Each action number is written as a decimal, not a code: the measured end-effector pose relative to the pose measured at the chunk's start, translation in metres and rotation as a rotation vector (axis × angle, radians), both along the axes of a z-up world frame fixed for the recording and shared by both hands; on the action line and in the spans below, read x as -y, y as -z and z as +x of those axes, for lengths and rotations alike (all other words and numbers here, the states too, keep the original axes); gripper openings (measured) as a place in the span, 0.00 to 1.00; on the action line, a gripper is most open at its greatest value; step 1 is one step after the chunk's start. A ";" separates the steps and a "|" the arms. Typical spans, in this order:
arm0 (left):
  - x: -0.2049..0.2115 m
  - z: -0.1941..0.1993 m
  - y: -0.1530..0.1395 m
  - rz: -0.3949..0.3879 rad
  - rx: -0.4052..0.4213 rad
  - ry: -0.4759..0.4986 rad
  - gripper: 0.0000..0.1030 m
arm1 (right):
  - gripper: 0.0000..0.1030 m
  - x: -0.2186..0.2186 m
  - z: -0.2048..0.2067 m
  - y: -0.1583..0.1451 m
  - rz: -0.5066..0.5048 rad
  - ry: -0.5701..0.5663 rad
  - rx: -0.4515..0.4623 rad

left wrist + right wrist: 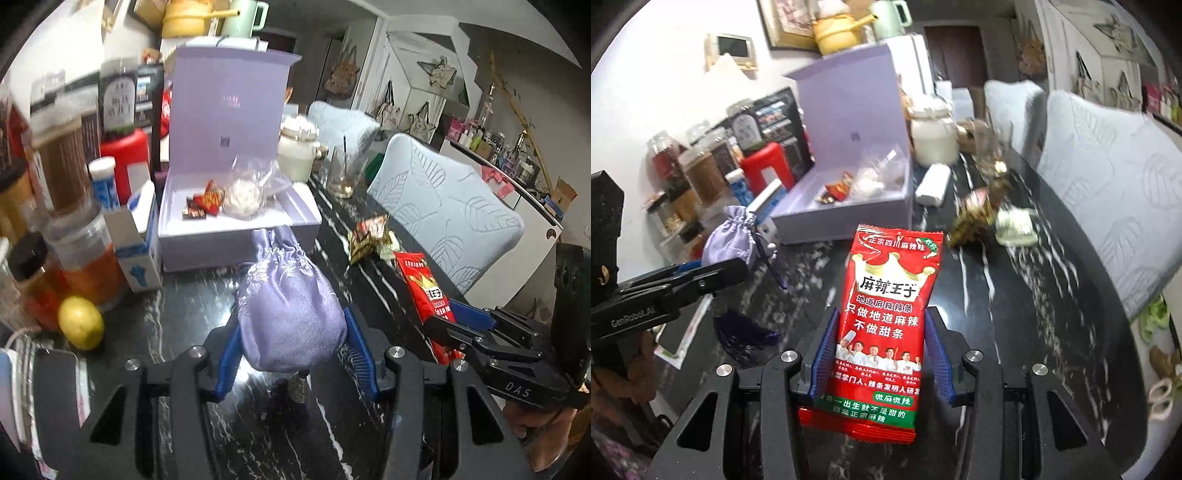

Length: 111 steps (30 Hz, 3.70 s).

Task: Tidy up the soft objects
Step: 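Carry the pouch and red packet over the lavender gift box with both tools, then open the left tool to drop the pouch in the box while the right tool lowers the packet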

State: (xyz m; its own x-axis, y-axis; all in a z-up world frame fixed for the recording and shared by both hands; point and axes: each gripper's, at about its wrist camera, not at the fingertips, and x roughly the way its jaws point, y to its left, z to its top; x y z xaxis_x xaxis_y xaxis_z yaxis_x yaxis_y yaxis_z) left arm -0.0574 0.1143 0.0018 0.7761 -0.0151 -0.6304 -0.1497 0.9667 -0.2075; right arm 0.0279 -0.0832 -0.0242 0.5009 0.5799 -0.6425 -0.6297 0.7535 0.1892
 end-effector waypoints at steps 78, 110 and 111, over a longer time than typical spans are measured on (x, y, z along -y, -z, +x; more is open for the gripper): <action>-0.148 0.285 0.012 0.178 -0.019 -0.211 0.50 | 0.44 -0.209 0.257 -0.022 0.042 -0.166 0.098; -0.184 0.324 0.082 0.041 -0.323 -0.265 0.70 | 0.45 -0.228 0.268 0.007 -0.056 -0.170 0.018; -0.184 0.325 0.082 0.048 -0.328 -0.273 0.77 | 0.45 -0.228 0.268 0.007 -0.057 -0.169 0.017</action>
State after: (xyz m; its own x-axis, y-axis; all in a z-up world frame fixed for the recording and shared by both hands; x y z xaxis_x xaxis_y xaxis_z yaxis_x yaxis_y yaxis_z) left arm 0.2671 0.2984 -0.0804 0.5054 0.1985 -0.8398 -0.4524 0.8896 -0.0619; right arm 0.2961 0.1448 -0.0307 0.4104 0.6197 -0.6690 -0.7509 0.6459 0.1377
